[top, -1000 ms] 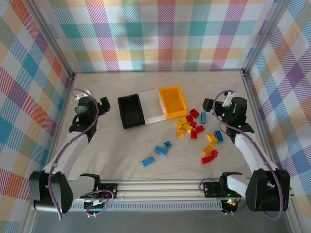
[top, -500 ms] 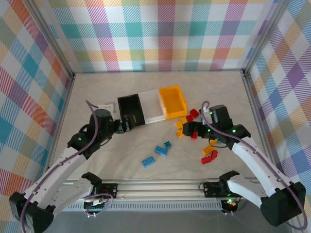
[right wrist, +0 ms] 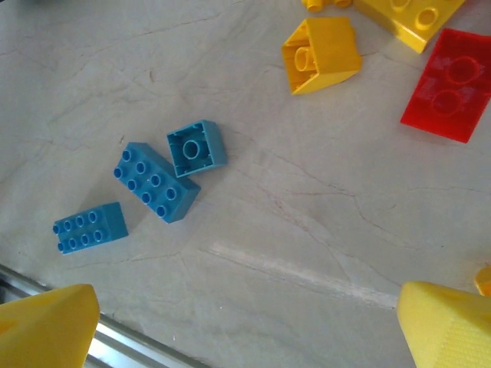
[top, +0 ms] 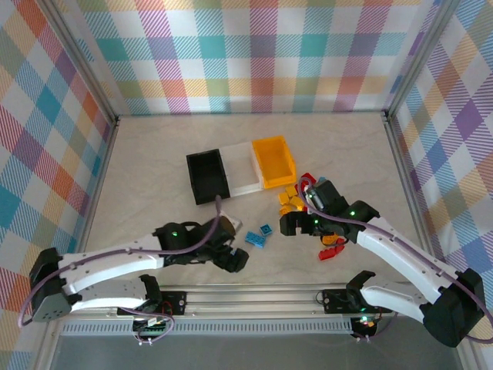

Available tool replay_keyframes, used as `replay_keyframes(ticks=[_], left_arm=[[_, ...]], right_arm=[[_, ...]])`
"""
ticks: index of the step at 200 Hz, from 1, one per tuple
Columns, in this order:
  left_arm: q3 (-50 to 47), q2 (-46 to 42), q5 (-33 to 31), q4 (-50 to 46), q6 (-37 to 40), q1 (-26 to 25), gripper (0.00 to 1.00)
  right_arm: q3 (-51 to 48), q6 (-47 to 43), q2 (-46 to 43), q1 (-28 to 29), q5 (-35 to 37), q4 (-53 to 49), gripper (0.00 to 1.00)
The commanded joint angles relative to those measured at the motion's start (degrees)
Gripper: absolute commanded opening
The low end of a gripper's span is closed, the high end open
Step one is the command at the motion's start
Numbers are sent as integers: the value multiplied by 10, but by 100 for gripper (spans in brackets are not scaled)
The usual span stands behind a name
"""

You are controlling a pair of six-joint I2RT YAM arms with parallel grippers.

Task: Sort the legos into containers by color

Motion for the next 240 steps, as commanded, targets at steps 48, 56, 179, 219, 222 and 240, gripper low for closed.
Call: replay_keyframes(ticks=[48, 56, 179, 219, 222, 240], left_arm=[[-23, 94, -13, 33, 22, -27, 87], [-26, 100, -13, 38, 27, -27, 87], [-27, 191, 24, 95, 84, 26, 81], [-31, 216, 34, 105, 88, 42, 74], [-30, 217, 34, 106, 87, 42, 74], [-26, 224, 37, 107, 88, 41, 70]], right_arm=[[-9, 19, -63, -32, 38, -12, 100], [-12, 20, -67, -35, 35, -10, 100], [-36, 29, -52, -37, -2, 39, 100], [-40, 30, -53, -37, -4, 45, 100], [-41, 31, -52, -37, -4, 46, 100], [-44, 33, -49, -37, -7, 53, 100]])
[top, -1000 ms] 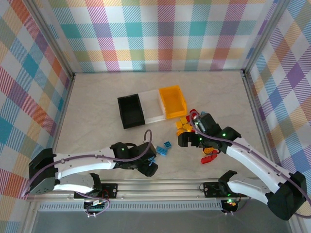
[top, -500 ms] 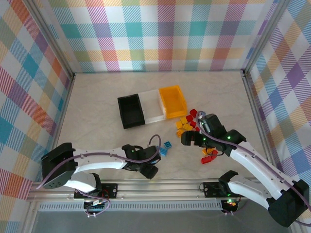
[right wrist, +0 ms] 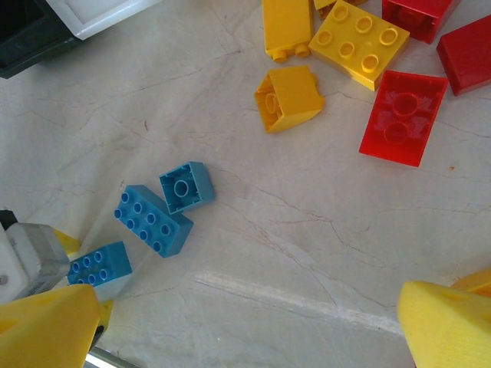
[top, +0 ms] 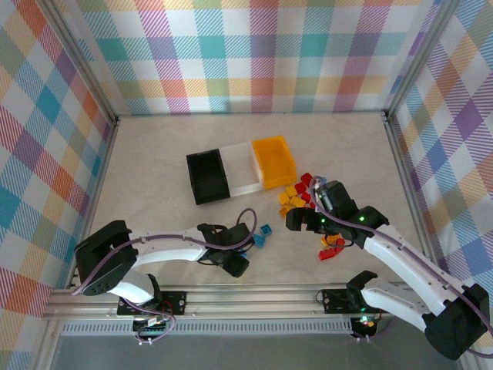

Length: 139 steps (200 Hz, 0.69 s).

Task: Sort the legos into containers by color

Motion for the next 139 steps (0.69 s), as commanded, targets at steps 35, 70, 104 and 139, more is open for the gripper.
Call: replay_keyframes(ticks=[35, 70, 104, 139], left_arm=[[6, 14, 19, 12, 2, 5, 57], [4, 13, 19, 15, -7, 6, 42], [5, 14, 21, 19, -16, 8, 32], [2, -13, 15, 12, -36, 15, 29]], right_arm=[[-14, 15, 6, -1, -17, 28, 100], [-17, 13, 7, -1, -20, 31, 100], [-18, 11, 7, -1, -20, 32, 100], [-20, 9, 8, -1, -19, 34, 100]])
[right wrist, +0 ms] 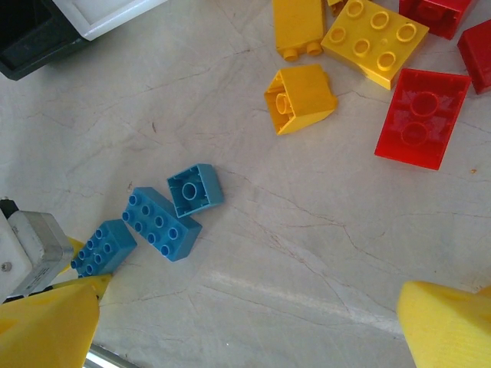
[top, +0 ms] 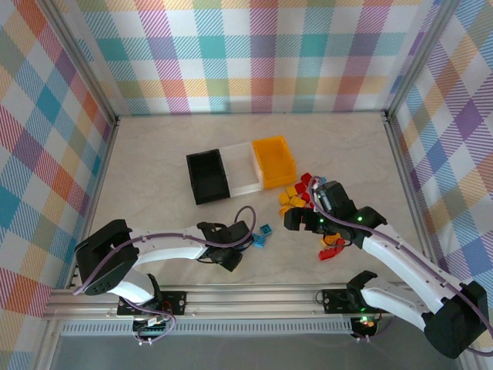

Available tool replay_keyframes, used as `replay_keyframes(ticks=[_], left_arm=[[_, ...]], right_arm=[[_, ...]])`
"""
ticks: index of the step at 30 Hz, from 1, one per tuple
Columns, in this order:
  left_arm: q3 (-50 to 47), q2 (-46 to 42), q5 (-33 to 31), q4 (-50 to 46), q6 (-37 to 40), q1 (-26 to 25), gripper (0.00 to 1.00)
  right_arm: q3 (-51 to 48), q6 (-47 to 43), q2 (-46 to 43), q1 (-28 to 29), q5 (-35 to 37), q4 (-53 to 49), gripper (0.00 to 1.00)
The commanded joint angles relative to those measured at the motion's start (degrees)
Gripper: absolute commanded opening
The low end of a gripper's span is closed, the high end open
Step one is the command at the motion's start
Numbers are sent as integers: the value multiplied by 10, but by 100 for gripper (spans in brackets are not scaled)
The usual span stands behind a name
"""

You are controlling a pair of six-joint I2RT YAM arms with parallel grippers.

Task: Sort the legos into containers by color

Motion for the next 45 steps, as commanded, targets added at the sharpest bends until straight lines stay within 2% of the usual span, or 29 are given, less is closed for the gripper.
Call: replay_keyframes(ticks=[1, 5, 12, 17, 22, 25, 31, 45], left_arm=[[-1, -15, 30, 15, -24, 8, 29], [-2, -71, -1, -15, -53, 21, 29], [28, -182, -91, -94, -92, 64, 30], [93, -206, -143, -134, -79, 149, 29], [174, -144, -130, -127, -38, 236, 29], [214, -85, -118, -116, -22, 266, 29], [274, 20, -98, -90, -10, 300, 27], [370, 168, -92, -87, 18, 351, 26]], right_arm=[[-10, 1, 1, -1, -6, 10, 100], [-11, 0, 2, -1, -6, 14, 100], [-14, -5, 21, -1, -14, 31, 100], [-15, -6, 41, -1, -39, 50, 100], [-14, -12, 46, 0, -52, 48, 100], [-21, -16, 41, 0, -62, 46, 100], [-32, -15, 18, 1, -68, 42, 100], [-38, -21, 25, 0, -83, 37, 100]])
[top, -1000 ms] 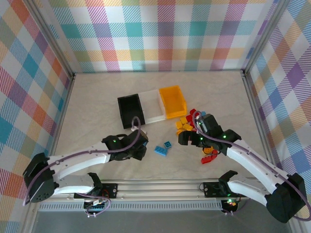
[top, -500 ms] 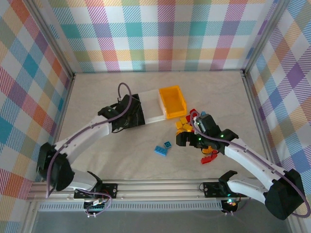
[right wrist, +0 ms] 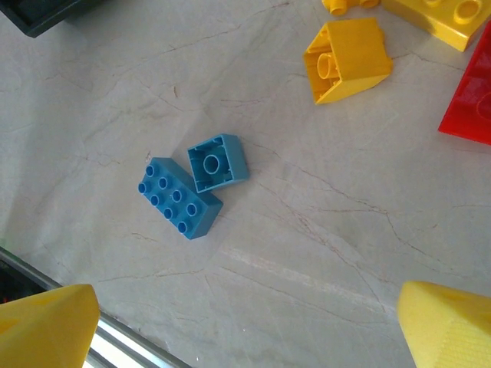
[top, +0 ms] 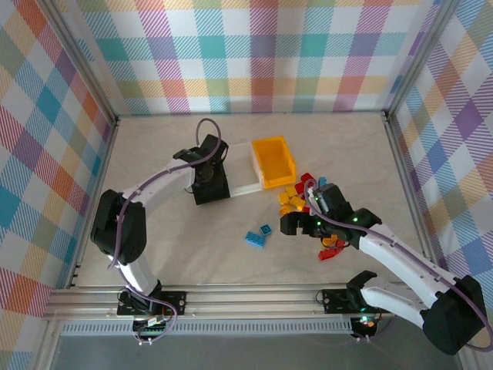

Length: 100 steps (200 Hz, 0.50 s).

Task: Sort the legos into containers by color

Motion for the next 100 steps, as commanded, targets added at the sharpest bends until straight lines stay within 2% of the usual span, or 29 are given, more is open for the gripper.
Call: replay_keyframes(ticks=[1, 75, 100], left_arm=[[30, 29, 3, 3, 17, 11, 26], [51, 94, 10, 12, 19, 28, 26], [51, 95, 12, 14, 18, 29, 37]], right_arm=[[-9, -8, 6, 1, -16, 0, 100], [-19, -9, 1, 1, -8, 0, 100], [-20, -9, 4, 0, -7, 4, 100]])
